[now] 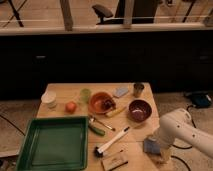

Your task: Wipe tray with sponge

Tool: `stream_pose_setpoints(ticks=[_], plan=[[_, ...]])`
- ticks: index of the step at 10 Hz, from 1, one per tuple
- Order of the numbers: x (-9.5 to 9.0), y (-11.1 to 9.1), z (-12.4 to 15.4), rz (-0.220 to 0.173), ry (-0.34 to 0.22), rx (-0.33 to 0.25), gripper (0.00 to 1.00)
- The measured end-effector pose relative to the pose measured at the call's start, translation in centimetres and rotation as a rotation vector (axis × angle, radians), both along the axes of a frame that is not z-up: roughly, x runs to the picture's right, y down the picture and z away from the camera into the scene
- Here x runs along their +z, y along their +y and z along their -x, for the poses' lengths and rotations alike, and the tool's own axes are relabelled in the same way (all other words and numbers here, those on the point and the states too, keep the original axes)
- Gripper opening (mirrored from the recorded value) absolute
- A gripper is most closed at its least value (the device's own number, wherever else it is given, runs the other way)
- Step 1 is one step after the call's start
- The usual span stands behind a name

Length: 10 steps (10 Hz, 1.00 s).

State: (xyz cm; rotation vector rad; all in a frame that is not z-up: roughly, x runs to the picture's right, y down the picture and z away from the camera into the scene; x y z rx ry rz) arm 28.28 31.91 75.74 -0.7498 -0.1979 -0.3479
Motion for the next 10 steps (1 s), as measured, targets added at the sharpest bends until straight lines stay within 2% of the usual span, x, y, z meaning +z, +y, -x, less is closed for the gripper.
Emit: stream_pose_setpoints(ticks=[1,2,4,5,7,8,10], plan=[[0.0,0.03,0.01,0.0,0.001,0.001,0.65],[0.02,0.08,0.0,0.001,0.002,0.003,0.58],[0.0,0.28,-0.16,0.001,0.005,0.006,0.34],[0.04,0.32,-0.15,0.0,0.004,0.008,0.28],[0.11,0.34,-0.1,-0.006,0.002,0.008,0.08],[0.05,0.43,-0.15,-0.005,0.003,0.008,0.02],[-0.03,0.49,-0.2,-0.007,0.003,0.008,0.0]])
